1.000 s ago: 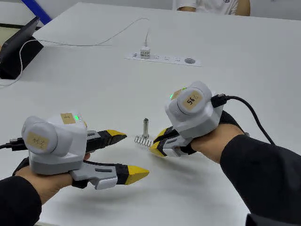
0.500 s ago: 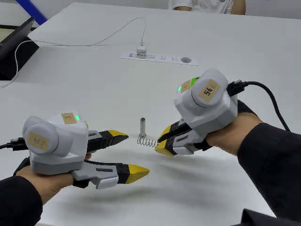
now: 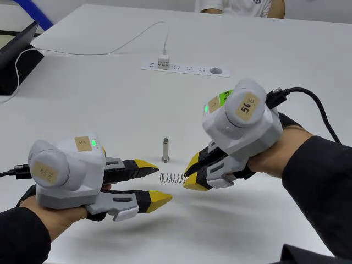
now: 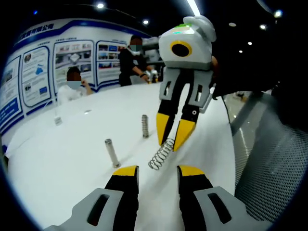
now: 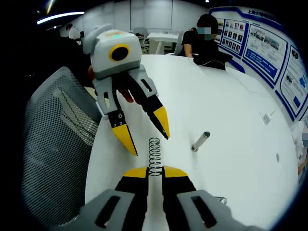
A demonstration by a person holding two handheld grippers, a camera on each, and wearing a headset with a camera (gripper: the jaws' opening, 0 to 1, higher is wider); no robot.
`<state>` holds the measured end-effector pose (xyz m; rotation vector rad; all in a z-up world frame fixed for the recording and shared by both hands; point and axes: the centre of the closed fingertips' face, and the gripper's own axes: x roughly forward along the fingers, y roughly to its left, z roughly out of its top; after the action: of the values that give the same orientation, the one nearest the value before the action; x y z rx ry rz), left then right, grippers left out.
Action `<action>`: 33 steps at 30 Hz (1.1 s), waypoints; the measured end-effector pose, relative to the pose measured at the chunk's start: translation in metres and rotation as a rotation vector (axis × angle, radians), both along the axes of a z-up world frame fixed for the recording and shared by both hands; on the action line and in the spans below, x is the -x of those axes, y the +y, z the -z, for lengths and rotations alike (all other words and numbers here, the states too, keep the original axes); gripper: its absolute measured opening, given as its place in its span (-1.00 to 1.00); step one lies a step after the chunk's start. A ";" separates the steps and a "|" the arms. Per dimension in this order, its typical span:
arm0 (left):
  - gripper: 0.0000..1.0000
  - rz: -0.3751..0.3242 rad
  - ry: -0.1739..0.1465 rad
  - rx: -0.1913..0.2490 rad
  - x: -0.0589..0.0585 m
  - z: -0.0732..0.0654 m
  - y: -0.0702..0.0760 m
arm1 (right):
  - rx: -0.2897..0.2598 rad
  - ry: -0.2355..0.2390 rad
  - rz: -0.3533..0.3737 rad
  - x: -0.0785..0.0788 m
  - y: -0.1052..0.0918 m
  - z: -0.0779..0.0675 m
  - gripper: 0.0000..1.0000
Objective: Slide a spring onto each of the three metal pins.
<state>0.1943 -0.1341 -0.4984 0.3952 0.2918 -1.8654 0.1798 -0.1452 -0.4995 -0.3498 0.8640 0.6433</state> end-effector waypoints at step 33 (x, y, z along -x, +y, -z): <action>-0.76 0.082 -0.065 0.009 0.013 0.002 0.001 | 0.013 -0.017 -0.084 0.003 0.019 -0.026 -0.77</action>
<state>0.1816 -0.1331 -0.5002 0.4670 0.2256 -1.9290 0.1767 -0.1260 -0.4734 -0.4043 0.8411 0.7121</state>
